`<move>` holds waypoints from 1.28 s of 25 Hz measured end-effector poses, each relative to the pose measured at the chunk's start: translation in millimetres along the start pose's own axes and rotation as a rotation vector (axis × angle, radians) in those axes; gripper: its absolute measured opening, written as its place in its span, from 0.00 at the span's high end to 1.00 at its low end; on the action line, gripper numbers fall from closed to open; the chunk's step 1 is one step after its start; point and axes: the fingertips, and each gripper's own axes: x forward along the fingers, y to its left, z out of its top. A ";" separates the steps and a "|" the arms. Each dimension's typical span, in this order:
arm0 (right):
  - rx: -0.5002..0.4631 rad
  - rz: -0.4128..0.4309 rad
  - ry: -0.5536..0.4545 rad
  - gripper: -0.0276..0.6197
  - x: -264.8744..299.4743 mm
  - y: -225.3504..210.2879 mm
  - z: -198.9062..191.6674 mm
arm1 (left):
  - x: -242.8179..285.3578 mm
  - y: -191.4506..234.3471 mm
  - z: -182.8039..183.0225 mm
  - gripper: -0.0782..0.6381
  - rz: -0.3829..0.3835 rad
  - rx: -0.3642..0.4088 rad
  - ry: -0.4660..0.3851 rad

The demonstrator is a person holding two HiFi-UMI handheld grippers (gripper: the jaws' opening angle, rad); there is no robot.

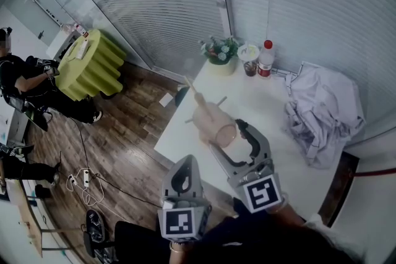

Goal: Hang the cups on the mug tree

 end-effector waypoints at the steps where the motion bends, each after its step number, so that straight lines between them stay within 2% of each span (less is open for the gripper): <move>1: -0.002 0.000 -0.001 0.49 -0.4 0.4 0.4 | -0.6 -0.3 0.6 0.89 -0.001 0.001 -0.004; 32: -0.025 -0.043 0.019 0.49 -22.3 11.7 12.9 | -29.5 -5.8 15.1 0.89 -0.028 0.009 -0.083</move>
